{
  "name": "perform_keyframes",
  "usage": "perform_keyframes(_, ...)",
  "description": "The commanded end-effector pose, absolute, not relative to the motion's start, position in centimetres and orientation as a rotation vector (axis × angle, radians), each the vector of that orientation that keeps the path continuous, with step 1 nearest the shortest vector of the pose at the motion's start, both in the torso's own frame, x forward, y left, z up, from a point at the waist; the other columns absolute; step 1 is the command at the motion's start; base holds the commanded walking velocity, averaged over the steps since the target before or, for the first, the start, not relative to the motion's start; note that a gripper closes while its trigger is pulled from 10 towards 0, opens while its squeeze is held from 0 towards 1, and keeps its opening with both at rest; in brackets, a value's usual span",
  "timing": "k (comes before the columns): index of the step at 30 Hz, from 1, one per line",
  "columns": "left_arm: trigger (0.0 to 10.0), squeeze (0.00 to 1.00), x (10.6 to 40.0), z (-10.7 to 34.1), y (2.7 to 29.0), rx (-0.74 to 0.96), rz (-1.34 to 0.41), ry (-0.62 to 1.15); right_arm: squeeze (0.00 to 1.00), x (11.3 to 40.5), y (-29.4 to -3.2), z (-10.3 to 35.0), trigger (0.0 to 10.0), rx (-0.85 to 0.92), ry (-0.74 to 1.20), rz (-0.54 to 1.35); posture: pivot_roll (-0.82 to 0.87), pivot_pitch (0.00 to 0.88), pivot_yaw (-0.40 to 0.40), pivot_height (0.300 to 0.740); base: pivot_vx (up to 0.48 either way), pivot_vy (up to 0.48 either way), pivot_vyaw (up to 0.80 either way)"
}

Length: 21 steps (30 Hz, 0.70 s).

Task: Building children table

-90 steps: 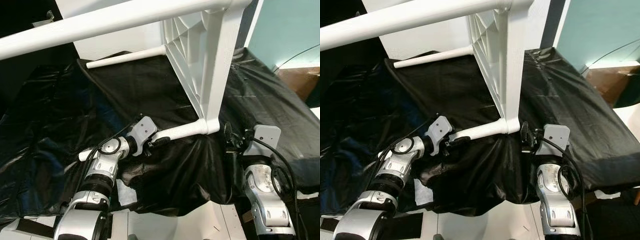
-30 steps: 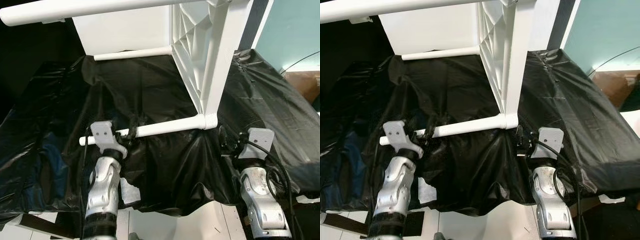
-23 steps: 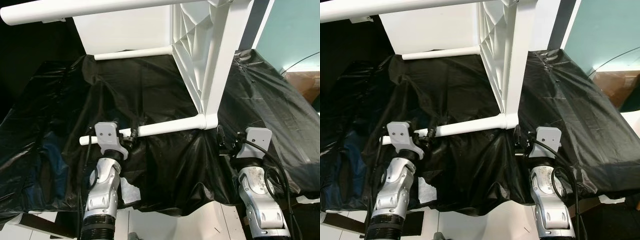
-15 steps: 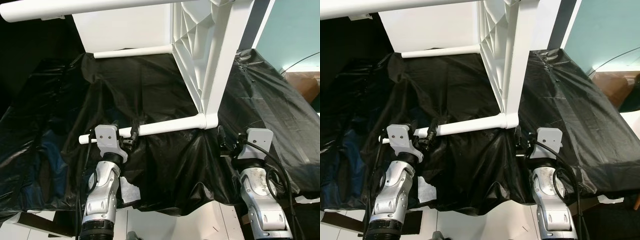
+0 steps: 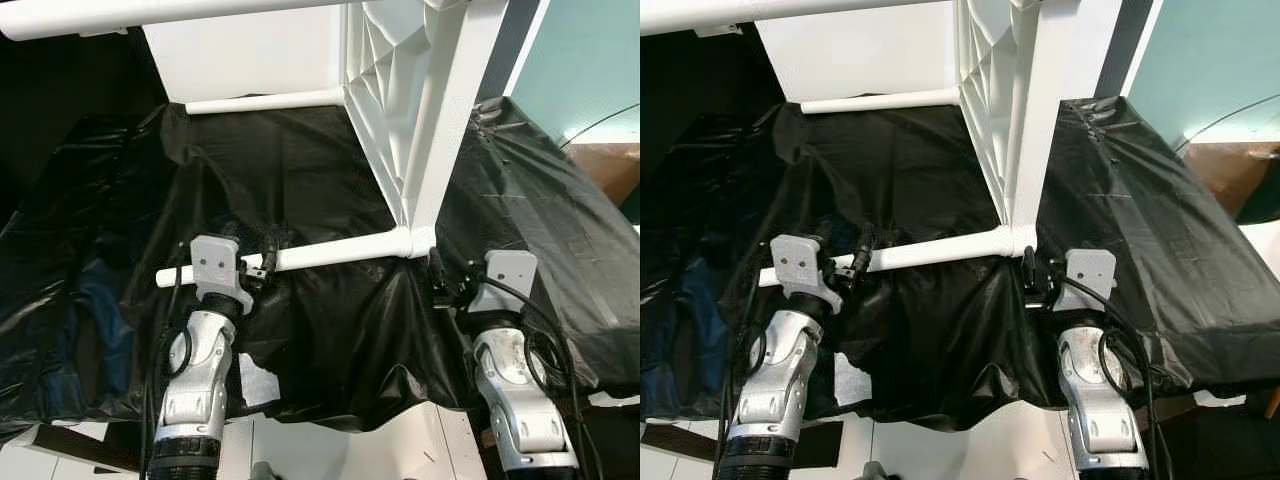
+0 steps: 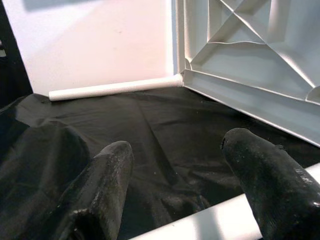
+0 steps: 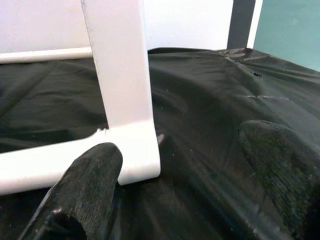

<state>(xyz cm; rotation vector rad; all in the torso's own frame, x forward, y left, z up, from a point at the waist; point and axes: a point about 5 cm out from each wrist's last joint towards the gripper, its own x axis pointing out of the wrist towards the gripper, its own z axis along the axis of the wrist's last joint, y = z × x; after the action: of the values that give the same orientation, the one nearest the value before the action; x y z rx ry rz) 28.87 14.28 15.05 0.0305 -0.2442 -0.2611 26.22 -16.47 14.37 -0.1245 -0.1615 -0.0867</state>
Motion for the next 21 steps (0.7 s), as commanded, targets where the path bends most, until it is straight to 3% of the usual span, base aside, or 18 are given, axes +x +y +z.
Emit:
perform_keyframes(1,10.0,0.00,29.2,14.8,14.4,0.041,-0.206,-0.218,0.00,26.3,-16.5,14.1,10.0,-0.123,-0.152,-0.086,0.00,0.068,0.006,0.740,0.000,0.000,0.00)
perform_keyframes(10,10.0,0.00,30.9,15.4,14.5,0.053,-0.236,-0.194,0.00,26.7,-16.6,14.4,10.0,-0.130,-0.156,-0.093,-0.01,0.068,0.006,0.740,0.000,0.000,0.00)
perform_keyframes(14,10.0,0.00,32.8,12.8,15.0,0.120,-0.287,0.129,0.00,27.0,-16.7,14.6,10.0,-0.137,-0.160,-0.092,-0.01,0.063,0.004,0.740,0.000,0.000,0.00)
perform_keyframes(21,10.0,0.00,33.3,11.1,16.9,0.133,-0.281,0.349,0.00,27.1,-16.9,14.5,10.0,-0.149,-0.153,-0.097,-0.02,0.055,0.008,0.740,0.000,0.000,0.00)
